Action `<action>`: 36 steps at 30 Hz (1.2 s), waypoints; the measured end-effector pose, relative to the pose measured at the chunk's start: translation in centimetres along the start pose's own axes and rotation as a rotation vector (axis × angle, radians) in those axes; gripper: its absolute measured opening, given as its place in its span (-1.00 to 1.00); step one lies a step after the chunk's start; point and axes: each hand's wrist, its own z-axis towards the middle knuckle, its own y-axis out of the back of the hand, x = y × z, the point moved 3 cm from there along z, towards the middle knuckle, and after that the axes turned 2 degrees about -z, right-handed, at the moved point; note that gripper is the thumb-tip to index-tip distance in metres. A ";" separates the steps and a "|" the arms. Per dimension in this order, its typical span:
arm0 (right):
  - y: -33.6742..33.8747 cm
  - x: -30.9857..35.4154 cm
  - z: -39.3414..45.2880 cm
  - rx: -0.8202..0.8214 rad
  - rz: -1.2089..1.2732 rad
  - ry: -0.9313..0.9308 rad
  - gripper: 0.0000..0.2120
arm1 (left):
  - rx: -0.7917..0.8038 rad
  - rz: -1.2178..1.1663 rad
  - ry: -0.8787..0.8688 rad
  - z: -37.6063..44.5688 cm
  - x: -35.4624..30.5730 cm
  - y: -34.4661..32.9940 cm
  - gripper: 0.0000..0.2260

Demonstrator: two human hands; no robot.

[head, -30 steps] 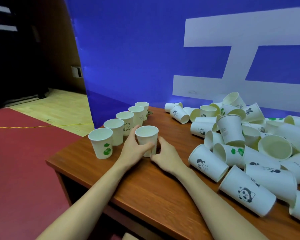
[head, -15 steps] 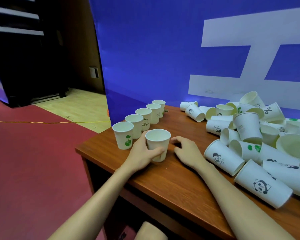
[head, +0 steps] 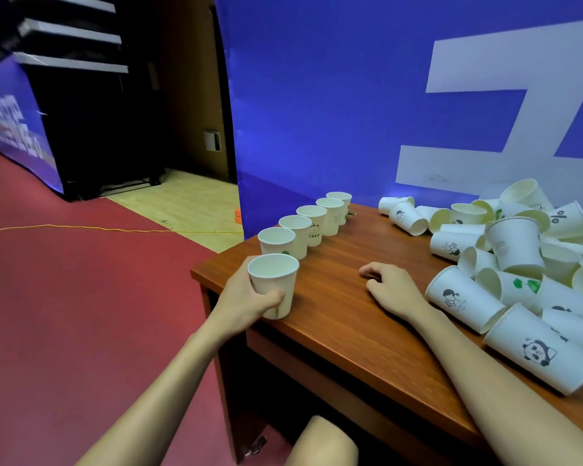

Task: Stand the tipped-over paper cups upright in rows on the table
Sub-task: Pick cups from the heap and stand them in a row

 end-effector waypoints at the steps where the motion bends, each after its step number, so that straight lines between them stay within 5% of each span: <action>1: 0.0 0.0 0.0 -0.002 -0.006 0.006 -0.64 | -0.017 0.004 0.002 0.0 0.3 0.6 -0.50; 11: 0.0 -0.1 0.1 -0.001 -0.014 0.016 -0.65 | -0.131 0.055 0.041 1.6 1.8 2.9 -0.49; 36: -0.3 -0.6 0.4 0.017 -0.017 0.003 -0.63 | -0.119 0.070 0.069 5.4 3.1 1.9 -0.48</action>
